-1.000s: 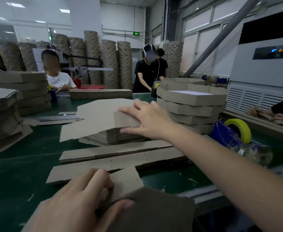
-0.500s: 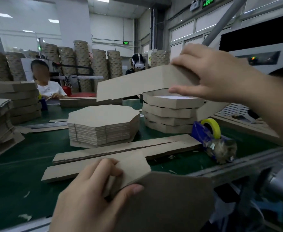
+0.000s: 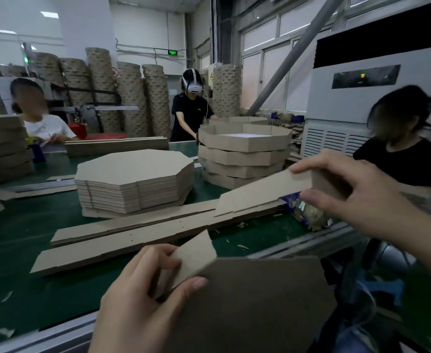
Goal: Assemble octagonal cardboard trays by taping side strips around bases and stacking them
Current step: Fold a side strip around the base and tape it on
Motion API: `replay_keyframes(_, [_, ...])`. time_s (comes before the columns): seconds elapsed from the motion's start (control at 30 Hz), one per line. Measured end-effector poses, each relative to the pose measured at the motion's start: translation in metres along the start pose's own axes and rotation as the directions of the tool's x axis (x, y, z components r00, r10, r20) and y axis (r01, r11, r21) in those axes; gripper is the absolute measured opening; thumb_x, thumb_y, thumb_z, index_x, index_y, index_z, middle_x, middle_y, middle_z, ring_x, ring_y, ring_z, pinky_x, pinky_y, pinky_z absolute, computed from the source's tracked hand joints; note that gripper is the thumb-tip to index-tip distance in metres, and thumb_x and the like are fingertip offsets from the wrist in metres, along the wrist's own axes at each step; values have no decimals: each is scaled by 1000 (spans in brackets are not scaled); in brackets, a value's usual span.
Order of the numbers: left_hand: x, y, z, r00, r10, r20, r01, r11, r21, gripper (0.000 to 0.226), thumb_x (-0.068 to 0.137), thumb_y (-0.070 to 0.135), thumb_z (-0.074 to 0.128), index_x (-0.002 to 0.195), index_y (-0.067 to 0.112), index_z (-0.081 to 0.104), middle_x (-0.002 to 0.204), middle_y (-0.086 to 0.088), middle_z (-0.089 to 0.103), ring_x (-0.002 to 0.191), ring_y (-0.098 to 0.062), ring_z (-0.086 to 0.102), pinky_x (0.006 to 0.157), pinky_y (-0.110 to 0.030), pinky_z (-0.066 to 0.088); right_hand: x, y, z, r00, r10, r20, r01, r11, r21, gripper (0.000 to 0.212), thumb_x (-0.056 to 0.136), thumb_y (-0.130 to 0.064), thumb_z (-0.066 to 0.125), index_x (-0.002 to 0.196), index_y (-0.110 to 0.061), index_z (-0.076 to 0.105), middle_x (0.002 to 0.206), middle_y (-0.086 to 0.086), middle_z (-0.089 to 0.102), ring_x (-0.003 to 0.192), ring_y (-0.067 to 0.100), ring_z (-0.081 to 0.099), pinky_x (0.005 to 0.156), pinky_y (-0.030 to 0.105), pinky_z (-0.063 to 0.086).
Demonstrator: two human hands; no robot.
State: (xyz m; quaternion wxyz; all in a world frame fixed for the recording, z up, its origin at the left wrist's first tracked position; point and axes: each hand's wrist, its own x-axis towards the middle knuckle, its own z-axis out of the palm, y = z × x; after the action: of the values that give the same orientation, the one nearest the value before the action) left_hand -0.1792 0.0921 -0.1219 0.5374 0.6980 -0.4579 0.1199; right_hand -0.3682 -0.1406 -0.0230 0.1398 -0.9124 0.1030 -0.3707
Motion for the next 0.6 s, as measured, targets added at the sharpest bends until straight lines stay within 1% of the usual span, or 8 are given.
replay_keyframes(0.1, [-2, -9, 3, 1000, -17, 11, 17, 1000, -13, 47, 60, 73, 64, 78, 31, 56, 105, 18, 66, 91, -9, 65, 71, -38, 51, -17, 13, 24, 996, 82, 15, -84, 981, 177, 23, 76, -49, 64, 99, -48, 63, 103, -19, 59, 96, 4, 58, 72, 13, 46])
replay_keyframes(0.23, [0, -17, -1, 999, -27, 33, 28, 1000, -13, 50, 59, 81, 59, 83, 37, 59, 106, 21, 65, 93, -4, 63, 73, -18, 47, -30, 34, 43, 984, 163, 74, -178, 912, 369, 42, 80, -28, 61, 111, -56, 62, 110, 6, 65, 101, 27, 60, 88, 45, 51])
replay_keyframes(0.27, [0, -17, -2, 999, -28, 38, 28, 1000, -7, 49, 59, 80, 59, 85, 40, 60, 105, 23, 64, 94, -1, 62, 72, -12, 46, -32, 36, 46, 983, 164, 79, -182, 893, 412, 45, 80, -25, 59, 113, -55, 63, 113, 5, 66, 105, 25, 60, 91, 42, 51])
replay_keyframes(0.3, [0, -18, -2, 999, -22, 39, 22, 1000, 0, 45, 59, 77, 61, 88, 42, 60, 103, 24, 64, 93, 2, 61, 72, -6, 43, -33, 39, 49, 985, 154, 74, -171, 877, 450, 47, 80, -21, 58, 112, -54, 65, 116, -3, 67, 109, 15, 60, 92, 31, 52])
replay_keyframes(0.37, [0, -20, -3, 999, 10, 43, -11, 1000, 21, 37, 63, 65, 63, 92, 43, 61, 100, 21, 65, 92, 2, 61, 72, -4, 41, -35, 46, 54, 985, 164, 55, -169, 834, 525, 47, 78, -16, 56, 108, -50, 69, 115, -18, 66, 108, 1, 60, 85, 14, 50])
replay_keyframes(0.47, [-1, -23, -7, 998, 47, 40, -48, 998, 29, 33, 67, 59, 64, 95, 40, 63, 100, 16, 66, 95, -1, 62, 75, -6, 42, -37, 55, 58, 974, 215, 67, -210, 761, 614, 39, 72, -25, 60, 103, -46, 72, 111, -17, 68, 101, 2, 62, 80, 15, 51])
replay_keyframes(0.53, [-1, -24, -8, 998, 47, 44, -48, 999, 27, 34, 67, 59, 64, 95, 40, 63, 101, 16, 66, 96, 0, 62, 77, -6, 43, -37, 56, 63, 976, 187, 110, -215, 761, 613, 40, 67, -35, 61, 104, -47, 71, 115, -17, 67, 109, 1, 60, 87, 14, 49])
replay_keyframes(0.6, [-3, -27, -8, 997, 54, 60, -56, 998, 29, 31, 69, 55, 67, 95, 38, 65, 102, 16, 66, 96, 0, 62, 79, -9, 45, -37, 55, 70, 980, 144, 140, -200, 763, 615, 41, 67, -35, 60, 105, -47, 71, 117, -17, 67, 114, 0, 58, 89, 10, 45])
